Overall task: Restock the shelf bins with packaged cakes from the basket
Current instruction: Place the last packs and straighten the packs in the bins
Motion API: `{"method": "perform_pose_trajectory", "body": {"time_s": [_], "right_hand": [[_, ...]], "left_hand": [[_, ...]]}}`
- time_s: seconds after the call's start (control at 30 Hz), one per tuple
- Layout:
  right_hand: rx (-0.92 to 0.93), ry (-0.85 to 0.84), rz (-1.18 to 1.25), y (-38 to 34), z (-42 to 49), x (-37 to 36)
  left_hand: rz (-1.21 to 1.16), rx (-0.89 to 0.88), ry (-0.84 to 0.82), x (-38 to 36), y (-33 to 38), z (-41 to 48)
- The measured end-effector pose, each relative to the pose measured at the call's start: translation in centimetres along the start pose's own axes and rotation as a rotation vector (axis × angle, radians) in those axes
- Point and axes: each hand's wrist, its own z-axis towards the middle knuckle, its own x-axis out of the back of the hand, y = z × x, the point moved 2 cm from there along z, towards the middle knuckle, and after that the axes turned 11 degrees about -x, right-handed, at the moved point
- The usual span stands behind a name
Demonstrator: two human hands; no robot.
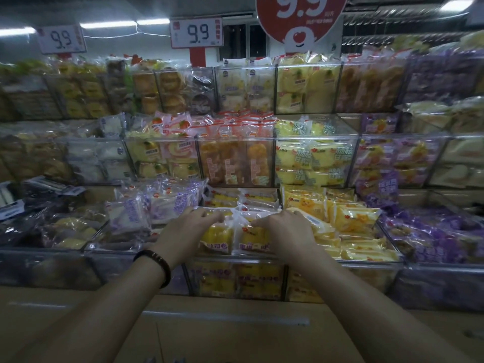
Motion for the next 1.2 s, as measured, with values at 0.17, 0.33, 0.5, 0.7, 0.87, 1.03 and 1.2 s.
{"method": "perform_pose_trajectory", "body": {"time_s": [0.17,0.33,0.5,0.7,0.87,1.03,1.2], "right_hand": [[0.053,-0.053,-0.082,-0.4,0.1,0.3],[-0.014,-0.061,0.096,3.5,-0.6,2.5],[-0.117,-0.053,-0.105,8.9,-0.8,2.8],[-0.16,-0.087,-0.048,10.7,-0.2,2.2],[-0.247,-0.022,0.119,12.4,1.1,2.8],[-0.236,0.016,0.185,13.5,1.9,2.8],[-0.137,0.151,-0.064,14.0,2.1,1.8]], "left_hand": [[0.043,0.002,-0.031,-0.2,0.4,0.6],[-0.117,0.066,-0.276,2.2,0.6,1.2],[-0.09,0.09,-0.28,7.2,3.6,4.4],[-0.225,-0.061,-0.108,6.3,8.3,10.1],[-0.358,-0.086,-0.038,4.0,11.0,14.0],[-0.387,-0.056,-0.036,2.7,11.5,16.3],[-0.37,-0.012,-0.093,0.9,11.0,17.3]]}}
